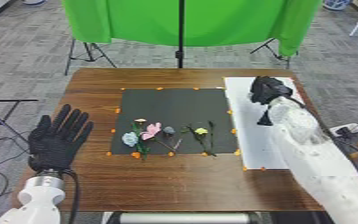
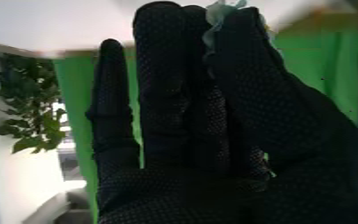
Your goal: Arrange flowers
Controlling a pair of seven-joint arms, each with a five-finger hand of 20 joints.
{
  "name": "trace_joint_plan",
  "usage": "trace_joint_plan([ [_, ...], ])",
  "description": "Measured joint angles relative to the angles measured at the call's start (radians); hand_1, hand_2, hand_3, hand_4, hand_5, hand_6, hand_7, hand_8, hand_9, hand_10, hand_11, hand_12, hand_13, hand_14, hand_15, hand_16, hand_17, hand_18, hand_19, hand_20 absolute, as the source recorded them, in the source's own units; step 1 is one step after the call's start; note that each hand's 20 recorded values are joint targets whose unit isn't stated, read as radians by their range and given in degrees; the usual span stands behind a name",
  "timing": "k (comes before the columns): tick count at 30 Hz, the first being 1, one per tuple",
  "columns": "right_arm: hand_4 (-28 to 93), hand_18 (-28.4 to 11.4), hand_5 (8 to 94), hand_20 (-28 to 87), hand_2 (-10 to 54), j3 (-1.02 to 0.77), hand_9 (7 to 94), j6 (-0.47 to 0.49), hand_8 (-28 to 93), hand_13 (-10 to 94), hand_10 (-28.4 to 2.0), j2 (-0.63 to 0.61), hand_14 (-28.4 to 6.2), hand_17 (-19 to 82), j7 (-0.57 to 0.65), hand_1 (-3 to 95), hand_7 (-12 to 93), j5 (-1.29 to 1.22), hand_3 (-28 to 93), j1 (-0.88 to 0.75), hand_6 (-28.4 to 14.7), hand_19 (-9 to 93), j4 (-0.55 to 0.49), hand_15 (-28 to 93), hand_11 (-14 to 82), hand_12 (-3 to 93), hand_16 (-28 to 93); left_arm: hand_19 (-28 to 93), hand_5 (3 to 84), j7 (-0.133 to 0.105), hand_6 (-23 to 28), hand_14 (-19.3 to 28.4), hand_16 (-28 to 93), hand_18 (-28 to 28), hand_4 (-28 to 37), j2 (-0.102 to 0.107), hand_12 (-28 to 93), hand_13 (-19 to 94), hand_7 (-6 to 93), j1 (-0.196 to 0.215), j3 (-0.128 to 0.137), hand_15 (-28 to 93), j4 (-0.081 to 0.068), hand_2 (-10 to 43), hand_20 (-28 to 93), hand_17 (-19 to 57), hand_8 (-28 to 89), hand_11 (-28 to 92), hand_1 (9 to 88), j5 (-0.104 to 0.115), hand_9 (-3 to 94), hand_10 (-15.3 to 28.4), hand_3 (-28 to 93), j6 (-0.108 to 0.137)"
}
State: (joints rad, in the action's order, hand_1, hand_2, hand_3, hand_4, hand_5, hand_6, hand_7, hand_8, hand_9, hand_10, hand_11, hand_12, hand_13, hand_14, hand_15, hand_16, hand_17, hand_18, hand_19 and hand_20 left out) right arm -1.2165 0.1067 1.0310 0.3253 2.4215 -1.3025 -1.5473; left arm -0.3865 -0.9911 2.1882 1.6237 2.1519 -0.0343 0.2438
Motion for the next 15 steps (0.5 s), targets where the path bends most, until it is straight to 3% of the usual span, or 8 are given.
trace_joint_plan([
  [3,-28,-16.7,76.3,32,-9.5,-0.054,85.6,-0.018,-1,74,-9.4,-0.026,-5.0,31,0.011,59.6,16,-0.013,65,-0.112,2.3,60,-0.163,34,5.0,34.6,41,35,44.1,0.001,7.7,13.3,-3,14.6,-28.3,-0.002,11,34,12.0,0.009,0.009,26,0.001,11.3,15,-4.0,-10,18,27.1,-0.017,40.8,14.1,76,0.007],
  [9,-28,-17.1,74.4,32,-9.5,-0.12,83.7,0.008,-1,73,-9.8,-0.033,-4.9,30,0.017,59.5,15,0.007,65,-0.299,1.6,61,-0.41,34,5.2,33.6,40,35,44.1,0.0,7.7,13.3,-3,14.6,-28.3,-0.011,11,34,12.1,0.039,0.038,26,0.01,11.4,15,-4.0,-10,18,26.9,-0.021,40.8,14.1,76,0.012],
  [12,-28,-17.1,72.8,31,-9.5,-0.119,82.7,0.002,-1,72,-9.7,-0.011,-4.8,29,0.006,59.4,15,0.069,65,-0.381,1.7,61,-0.481,34,5.5,32.9,40,35,44.1,-0.007,7.7,13.3,-3,14.5,-28.3,-0.017,11,34,12.1,0.058,0.049,26,0.016,11.4,15,-3.9,-10,18,26.9,-0.021,40.8,14.2,76,0.019],
  [15,-28,-17.2,70.2,31,-9.5,-0.102,81.3,-0.015,-2,72,-9.8,0.034,-4.7,29,-0.03,58.8,15,0.189,66,-0.439,1.7,62,-0.483,34,6.4,31.9,40,35,44.2,-0.01,7.8,13.4,-3,14.5,-28.3,-0.023,11,34,12.2,0.067,0.05,26,0.017,11.6,15,-4.0,-10,18,26.8,-0.02,40.8,14.2,76,0.029],
])
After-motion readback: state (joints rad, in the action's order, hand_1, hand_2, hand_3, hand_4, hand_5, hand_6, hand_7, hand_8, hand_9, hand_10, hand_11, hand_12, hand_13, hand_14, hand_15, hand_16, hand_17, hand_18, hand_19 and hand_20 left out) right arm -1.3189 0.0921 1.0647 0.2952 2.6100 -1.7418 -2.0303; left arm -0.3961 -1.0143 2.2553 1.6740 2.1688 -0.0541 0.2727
